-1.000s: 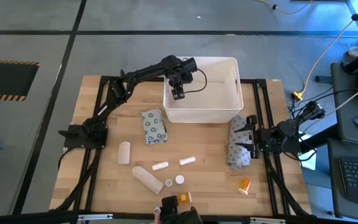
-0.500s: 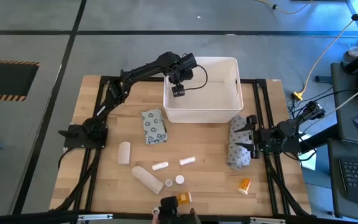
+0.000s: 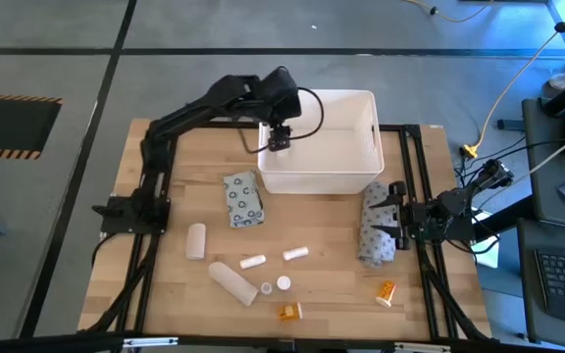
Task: Pick & place medical supplies in basket/bin
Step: Put the left white rolled gauze into the white bin
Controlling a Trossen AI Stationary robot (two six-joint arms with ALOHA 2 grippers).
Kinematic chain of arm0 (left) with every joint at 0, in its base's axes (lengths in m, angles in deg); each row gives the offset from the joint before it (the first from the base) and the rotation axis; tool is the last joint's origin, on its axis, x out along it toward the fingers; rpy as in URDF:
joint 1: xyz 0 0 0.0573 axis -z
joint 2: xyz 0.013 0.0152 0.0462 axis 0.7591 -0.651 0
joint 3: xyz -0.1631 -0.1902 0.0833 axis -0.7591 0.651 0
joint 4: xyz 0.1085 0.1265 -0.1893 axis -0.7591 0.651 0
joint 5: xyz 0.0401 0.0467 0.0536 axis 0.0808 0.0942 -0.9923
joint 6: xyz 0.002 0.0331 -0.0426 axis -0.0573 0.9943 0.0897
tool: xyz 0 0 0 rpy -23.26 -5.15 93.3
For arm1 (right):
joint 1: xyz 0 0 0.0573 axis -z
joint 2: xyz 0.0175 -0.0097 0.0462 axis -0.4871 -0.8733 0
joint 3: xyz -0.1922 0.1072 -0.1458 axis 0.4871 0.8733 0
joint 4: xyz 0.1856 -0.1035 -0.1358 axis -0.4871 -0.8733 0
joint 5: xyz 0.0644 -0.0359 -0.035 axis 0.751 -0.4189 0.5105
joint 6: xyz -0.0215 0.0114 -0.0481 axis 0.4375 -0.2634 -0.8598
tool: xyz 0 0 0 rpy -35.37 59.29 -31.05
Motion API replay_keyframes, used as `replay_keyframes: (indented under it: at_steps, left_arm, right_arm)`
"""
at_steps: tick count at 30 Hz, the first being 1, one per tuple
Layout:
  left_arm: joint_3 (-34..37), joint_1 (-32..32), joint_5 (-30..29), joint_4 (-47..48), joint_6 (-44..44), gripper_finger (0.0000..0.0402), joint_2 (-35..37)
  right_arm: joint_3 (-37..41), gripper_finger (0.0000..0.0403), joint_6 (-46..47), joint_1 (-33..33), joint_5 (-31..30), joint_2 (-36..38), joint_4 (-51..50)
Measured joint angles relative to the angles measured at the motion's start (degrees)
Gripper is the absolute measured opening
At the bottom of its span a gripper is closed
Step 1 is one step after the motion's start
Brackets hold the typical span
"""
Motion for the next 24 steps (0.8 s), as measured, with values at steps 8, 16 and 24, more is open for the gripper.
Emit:
replay_keyframes:
  at_steps: [8,16,24]
  left_arm:
    - [3.3,7.2,8.8,1.8,-5.3,0.0227,7.3]
    - [12.4,19.8,-1.2,7.6,-14.7,0.0215,11.8]
    - [25.2,34.9,-9.2,4.9,-29.2,0.0203,16.6]
  right_arm:
    - [0.0,0.0243,1.3,0.0,0.0,0.0,-0.9]
    - [0.0,0.0243,5.8,0.0,0.0,-0.1,-2.5]
    - [0.0,0.0243,14.3,0.0,0.1,-0.1,-2.5]
